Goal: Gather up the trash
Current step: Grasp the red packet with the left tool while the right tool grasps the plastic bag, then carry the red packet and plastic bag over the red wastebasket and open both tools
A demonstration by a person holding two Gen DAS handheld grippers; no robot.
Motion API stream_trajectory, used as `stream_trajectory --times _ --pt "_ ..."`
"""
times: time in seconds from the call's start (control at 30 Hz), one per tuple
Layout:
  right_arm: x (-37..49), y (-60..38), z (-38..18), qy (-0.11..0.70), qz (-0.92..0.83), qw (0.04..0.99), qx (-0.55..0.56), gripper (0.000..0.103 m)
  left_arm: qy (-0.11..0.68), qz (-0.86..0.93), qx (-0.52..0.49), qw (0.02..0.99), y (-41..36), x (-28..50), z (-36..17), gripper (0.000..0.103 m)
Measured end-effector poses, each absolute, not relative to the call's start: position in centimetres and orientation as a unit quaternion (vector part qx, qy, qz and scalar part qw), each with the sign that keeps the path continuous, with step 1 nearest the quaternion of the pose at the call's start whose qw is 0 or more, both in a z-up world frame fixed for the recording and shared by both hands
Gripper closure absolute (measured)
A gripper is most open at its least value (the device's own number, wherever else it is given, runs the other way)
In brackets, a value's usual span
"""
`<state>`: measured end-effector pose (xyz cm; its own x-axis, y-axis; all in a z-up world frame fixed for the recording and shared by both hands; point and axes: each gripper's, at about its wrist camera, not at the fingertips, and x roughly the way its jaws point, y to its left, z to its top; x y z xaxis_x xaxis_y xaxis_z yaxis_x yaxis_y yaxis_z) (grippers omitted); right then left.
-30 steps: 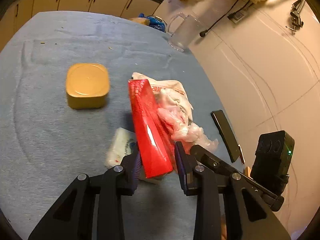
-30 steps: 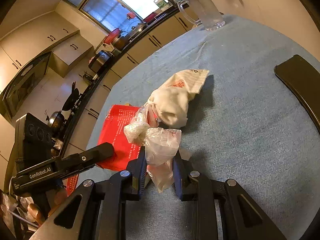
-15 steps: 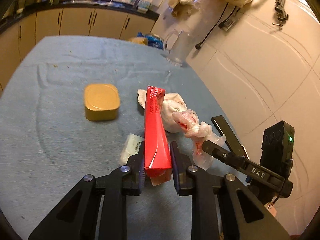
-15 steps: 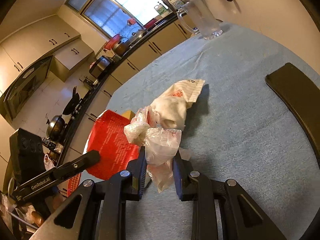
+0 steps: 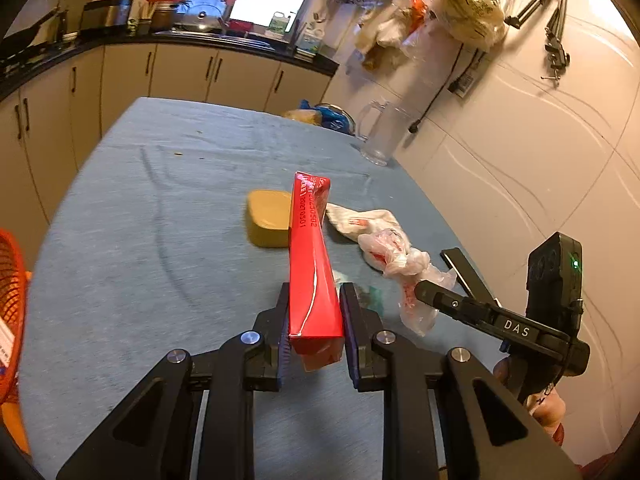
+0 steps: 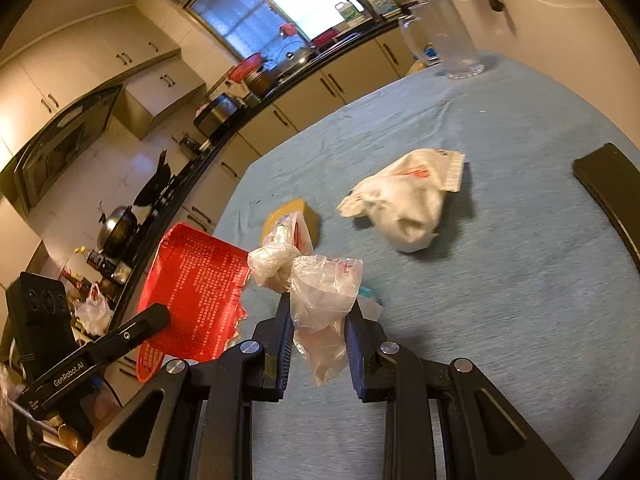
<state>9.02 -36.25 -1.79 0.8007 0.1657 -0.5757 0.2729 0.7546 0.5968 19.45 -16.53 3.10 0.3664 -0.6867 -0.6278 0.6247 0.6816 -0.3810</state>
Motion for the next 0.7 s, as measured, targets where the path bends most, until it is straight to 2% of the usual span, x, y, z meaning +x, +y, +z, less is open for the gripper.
stream_trajectory --times 0.7 --pt "14.1 -27.7 -0.6 0.351 0.037 0.891 0.284 0.077 0.369 -0.314 -0.084 0.871 -5.5 20.0 3.5 0.082"
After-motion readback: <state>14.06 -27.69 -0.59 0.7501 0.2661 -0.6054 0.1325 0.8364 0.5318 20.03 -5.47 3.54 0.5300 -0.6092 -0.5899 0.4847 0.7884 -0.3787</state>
